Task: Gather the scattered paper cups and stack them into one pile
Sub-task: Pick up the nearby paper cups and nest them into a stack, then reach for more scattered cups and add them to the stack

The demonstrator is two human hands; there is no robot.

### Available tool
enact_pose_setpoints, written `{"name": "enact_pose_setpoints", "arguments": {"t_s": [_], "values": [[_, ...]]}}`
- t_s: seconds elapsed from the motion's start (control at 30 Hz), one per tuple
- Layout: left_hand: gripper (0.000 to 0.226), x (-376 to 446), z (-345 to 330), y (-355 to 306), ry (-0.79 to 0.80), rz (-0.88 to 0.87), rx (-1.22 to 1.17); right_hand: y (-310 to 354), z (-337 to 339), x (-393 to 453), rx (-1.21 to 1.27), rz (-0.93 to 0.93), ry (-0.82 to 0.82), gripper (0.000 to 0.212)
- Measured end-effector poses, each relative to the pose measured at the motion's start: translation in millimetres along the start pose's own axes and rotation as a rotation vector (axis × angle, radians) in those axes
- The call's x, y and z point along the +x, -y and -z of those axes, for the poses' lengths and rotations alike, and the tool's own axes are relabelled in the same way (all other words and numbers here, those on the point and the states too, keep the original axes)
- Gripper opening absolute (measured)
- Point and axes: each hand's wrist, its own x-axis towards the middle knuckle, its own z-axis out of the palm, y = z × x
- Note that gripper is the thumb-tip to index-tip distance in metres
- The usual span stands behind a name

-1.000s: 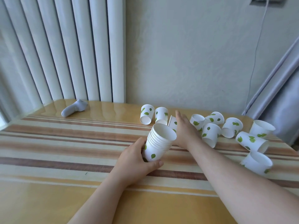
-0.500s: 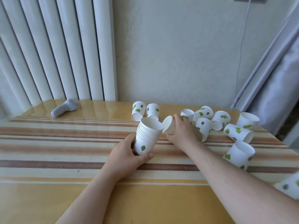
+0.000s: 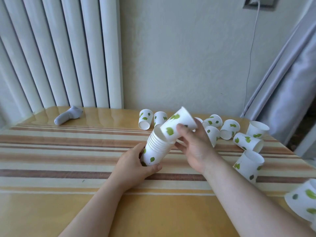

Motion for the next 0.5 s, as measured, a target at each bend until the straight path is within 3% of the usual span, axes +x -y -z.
{"name": "enact_pose_setpoints", "arguments": {"t_s": [0.13, 0.27, 0.37, 0.5], "values": [[0.057, -1, 1, -2, -0.007, 0.005, 0.009, -14, -4, -7, -0.13, 0.011, 0.044, 0.071], [0.051, -1, 2, -5, -0.016, -0.022, 0.037, -34, 5, -15, -0.198, -0.03, 0.168, 0.088], [0.055, -3, 1, -7, 0.041, -0.075, 0.069, -57, 7, -25, -0.364, -0.024, 0.235, 0.074], [0.064, -9, 6, -10, 0.153, -0.074, 0.111, -63, 15, -22, -0.555, 0.089, 0.137, 0.054]]}}
